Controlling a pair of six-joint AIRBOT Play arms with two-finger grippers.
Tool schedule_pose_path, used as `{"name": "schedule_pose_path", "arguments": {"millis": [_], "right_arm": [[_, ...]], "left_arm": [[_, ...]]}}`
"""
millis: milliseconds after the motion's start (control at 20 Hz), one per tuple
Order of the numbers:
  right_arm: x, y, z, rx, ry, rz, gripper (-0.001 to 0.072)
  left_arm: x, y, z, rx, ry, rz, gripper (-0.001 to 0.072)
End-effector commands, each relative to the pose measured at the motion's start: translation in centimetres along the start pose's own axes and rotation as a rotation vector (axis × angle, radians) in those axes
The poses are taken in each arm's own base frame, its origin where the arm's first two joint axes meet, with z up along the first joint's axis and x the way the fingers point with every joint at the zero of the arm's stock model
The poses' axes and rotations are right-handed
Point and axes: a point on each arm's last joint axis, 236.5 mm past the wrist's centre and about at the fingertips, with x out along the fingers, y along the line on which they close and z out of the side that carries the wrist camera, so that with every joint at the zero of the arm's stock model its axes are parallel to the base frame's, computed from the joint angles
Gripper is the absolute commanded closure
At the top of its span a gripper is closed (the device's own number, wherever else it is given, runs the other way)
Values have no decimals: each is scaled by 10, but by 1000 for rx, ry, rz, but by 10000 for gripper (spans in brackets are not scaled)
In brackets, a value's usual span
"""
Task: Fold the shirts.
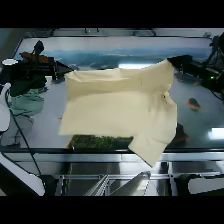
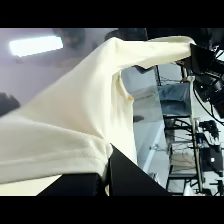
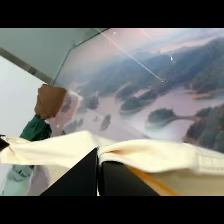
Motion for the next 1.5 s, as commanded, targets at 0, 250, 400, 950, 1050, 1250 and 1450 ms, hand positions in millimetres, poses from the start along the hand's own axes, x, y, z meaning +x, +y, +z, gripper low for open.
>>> {"name": "schedule_pose_path", "arguments": {"millis": [0,250,400,950,1050,1250,1450], "right_arm": [[8,-22,-7,38,14,31,694],[-32,-37,-80,65,320,8,694],[-45,-55,-122,119,401,-35,694],[-69,-85,-202,299,566,-188,537],[-83,-86,-202,302,607,-250,449],[-133,-82,-149,221,559,-457,383],[-167,-57,-126,125,449,-585,383]], "left_arm": [[5,18,18,-17,12,-9,690],[-10,55,-9,-141,66,34,690],[-5,99,-47,-234,145,124,691],[-12,119,-104,-296,338,195,421],[-29,116,-114,-343,408,247,421],[-77,104,-114,-456,422,312,420],[-128,117,-168,-557,405,528,418]]}}
